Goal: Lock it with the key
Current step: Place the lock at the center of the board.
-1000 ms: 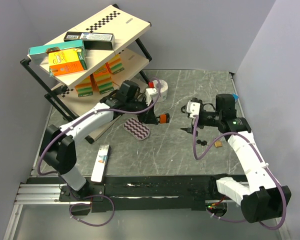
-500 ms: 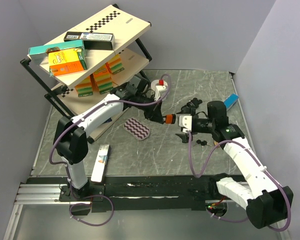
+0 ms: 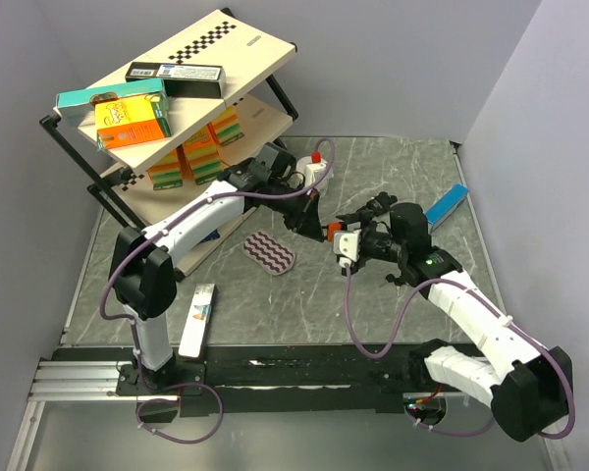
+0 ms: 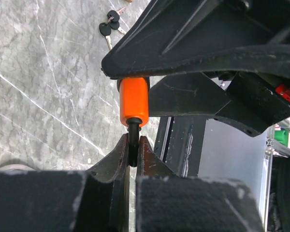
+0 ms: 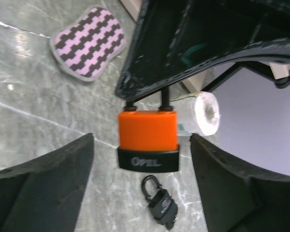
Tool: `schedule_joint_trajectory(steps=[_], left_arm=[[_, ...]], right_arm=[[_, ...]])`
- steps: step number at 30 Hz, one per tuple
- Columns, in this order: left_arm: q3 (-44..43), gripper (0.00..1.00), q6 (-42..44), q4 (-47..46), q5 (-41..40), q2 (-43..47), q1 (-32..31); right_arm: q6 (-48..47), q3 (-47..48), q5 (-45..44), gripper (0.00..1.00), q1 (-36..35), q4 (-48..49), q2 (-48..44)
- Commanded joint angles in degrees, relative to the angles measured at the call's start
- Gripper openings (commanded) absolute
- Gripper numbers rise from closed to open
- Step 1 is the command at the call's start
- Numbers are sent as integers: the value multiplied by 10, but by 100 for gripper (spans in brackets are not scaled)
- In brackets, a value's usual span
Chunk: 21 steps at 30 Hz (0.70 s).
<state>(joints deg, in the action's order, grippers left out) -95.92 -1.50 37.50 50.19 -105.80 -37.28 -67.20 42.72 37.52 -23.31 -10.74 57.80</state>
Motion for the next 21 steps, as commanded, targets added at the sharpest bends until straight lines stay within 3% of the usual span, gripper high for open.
schedule_joint_trajectory(steps=[1,5,13,16,17,18,19,21], left_arm=[[-34,1,-23,-15,19,1,-6],[-43,1,-32,-3,15,-5,-9],[-40,1,-58,-13,6,-7,-12],[-41,1,-64,-15,3,-8,-11],[-39,1,-67,-17,3,-8,-11],[-38,6,-68,-19,-1,-7,-12],[-32,30,-71,-28,-6,-5,-10],[-27,53,-91,-40,-25,-1,-9]], right_arm=[[-14,7,-17,81,-13,42,11],[-32,14,-26,67,-21,40,24],[-45,34,-32,48,-25,34,48],[-37,42,-36,33,-27,33,53],[-33,44,-37,22,-26,30,53],[-26,50,-39,15,-26,27,55],[-7,54,-45,1,-26,19,55],[18,66,-51,0,-26,4,57]])
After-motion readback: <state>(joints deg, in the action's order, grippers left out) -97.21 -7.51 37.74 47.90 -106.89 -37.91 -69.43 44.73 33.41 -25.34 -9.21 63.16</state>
